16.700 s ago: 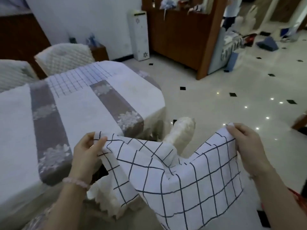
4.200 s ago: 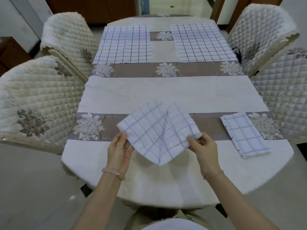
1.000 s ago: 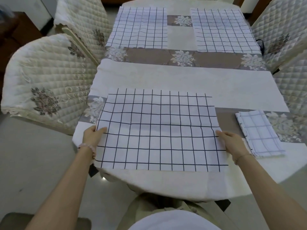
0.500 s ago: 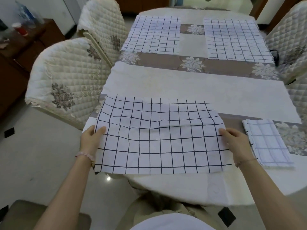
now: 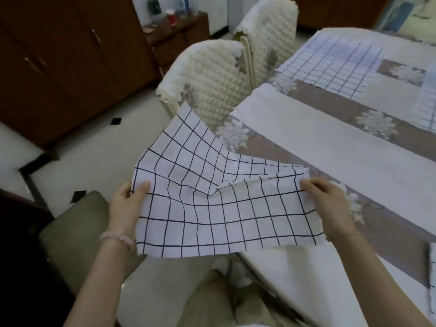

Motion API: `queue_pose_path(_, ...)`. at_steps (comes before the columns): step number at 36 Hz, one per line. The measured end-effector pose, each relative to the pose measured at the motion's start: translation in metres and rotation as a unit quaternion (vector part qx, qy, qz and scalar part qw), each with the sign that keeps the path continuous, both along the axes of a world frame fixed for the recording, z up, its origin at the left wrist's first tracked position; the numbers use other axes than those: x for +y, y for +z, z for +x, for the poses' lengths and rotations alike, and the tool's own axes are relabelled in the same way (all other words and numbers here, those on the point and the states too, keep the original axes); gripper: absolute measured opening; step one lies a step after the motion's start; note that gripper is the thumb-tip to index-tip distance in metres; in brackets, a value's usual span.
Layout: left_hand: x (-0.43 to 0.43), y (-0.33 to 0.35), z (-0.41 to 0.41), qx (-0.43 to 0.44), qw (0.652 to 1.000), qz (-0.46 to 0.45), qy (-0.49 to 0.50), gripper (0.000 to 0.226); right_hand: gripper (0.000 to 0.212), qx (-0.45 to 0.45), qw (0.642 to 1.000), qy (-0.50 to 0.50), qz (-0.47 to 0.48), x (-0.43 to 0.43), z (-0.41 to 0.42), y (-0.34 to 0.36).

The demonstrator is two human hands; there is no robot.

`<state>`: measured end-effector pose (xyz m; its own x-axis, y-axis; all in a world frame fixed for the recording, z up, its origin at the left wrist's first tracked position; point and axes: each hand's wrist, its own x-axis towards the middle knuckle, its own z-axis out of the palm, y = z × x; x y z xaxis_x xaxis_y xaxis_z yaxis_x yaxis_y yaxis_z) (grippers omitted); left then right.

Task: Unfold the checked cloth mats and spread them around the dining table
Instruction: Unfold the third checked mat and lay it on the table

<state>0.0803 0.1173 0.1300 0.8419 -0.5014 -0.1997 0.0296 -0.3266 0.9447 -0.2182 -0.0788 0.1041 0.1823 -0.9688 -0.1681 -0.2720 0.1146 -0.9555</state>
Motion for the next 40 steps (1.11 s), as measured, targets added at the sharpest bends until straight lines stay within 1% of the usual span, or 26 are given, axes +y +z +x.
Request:
queue_pose_path(2,0.022,0.001,0.004,-0.004,1.0,-0.001,0.025,0.018,0.012,-0.005,0.999,0.034,0.0,0.001,0.021,0.0)
queue_pose_path(5,0.052,0.002,0.009,0.011,0.998,0.0,0.069,0.008,0.012,-0.009,0.997,0.077,0.002,0.004,0.051,0.001)
queue_pose_path(7,0.07,0.002,0.013,0.019,0.994,-0.003,0.104,0.009,0.014,-0.008,0.995,0.099,-0.001,0.007,0.071,0.003)
queue_pose_path(10,0.098,-0.002,0.022,0.032,0.989,-0.007,0.144,0.018,0.015,-0.004,0.99,0.144,0.007,0.014,0.1,0.005)
queue_pose_path(14,0.128,-0.015,0.042,0.045,0.982,0.004,0.185,0.012,0.012,0.004,0.981,0.192,0.028,0.025,0.147,0.0)
queue_pose_path(18,0.146,-0.029,0.068,0.075,0.975,0.01,0.209,0.01,0.011,0.032,0.973,0.223,0.043,0.039,0.199,-0.01)
queue_pose_path(23,0.166,-0.048,0.111,0.105,0.968,0.038,0.226,0.009,0.017,0.074,0.961,0.259,0.065,0.058,0.262,-0.024)
queue_pose_path(26,0.173,-0.052,0.142,0.107,0.967,0.045,0.226,0.011,0.02,0.094,0.957,0.264,0.067,0.064,0.298,-0.025)
queue_pose_path(29,0.171,-0.047,0.177,0.102,0.969,0.028,0.225,0.012,0.025,0.094,0.958,0.264,0.06,0.063,0.332,-0.021)
queue_pose_path(34,0.159,-0.033,0.239,0.103,0.966,0.008,0.238,0.011,0.016,0.079,0.962,0.255,0.062,0.051,0.387,-0.007)
queue_pose_path(37,0.146,-0.032,0.274,0.095,0.966,-0.001,0.241,0.01,0.016,0.079,0.963,0.25,0.062,0.036,0.42,-0.007)
queue_pose_path(40,0.127,-0.04,0.304,0.108,0.964,0.001,0.242,0.01,0.016,0.086,0.962,0.251,0.063,0.018,0.449,-0.015)
